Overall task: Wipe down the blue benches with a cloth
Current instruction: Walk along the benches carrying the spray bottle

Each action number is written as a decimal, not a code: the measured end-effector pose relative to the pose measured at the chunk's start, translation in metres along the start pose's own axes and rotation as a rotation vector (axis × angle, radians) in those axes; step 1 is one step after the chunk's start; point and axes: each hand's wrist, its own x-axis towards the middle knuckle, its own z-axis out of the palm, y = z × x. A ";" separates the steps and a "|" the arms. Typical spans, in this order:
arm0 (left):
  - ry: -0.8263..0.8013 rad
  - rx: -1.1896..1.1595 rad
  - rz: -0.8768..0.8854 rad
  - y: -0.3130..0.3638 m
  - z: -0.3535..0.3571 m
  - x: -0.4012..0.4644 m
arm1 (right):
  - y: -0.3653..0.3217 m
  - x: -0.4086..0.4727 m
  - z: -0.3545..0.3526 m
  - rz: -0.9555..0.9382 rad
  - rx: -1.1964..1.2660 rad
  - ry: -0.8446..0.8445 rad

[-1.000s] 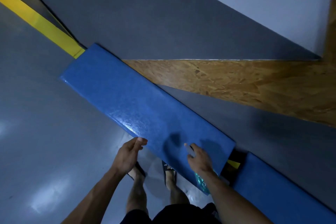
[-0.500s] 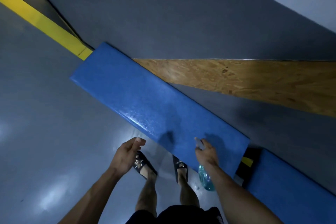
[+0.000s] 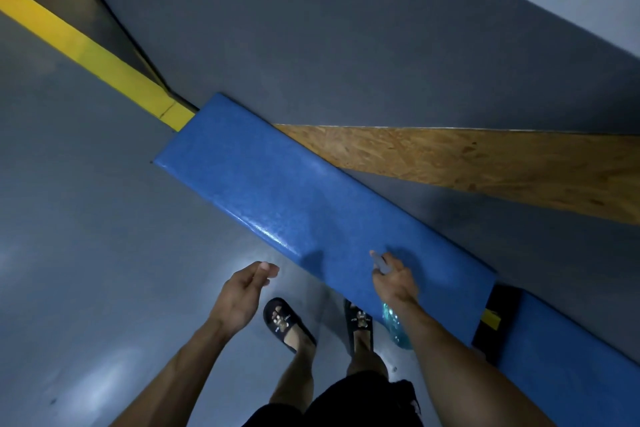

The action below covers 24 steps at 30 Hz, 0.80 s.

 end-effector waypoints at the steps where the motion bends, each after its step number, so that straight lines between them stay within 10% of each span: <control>1: 0.002 -0.002 0.004 -0.002 -0.004 0.001 | -0.004 -0.009 0.012 -0.011 0.001 -0.027; 9: 0.030 -0.022 0.016 -0.014 -0.028 0.008 | -0.032 -0.039 0.067 -0.115 -0.139 -0.180; 24: 0.042 -0.010 -0.015 0.020 -0.064 0.050 | -0.096 0.088 -0.034 -0.054 -0.085 0.080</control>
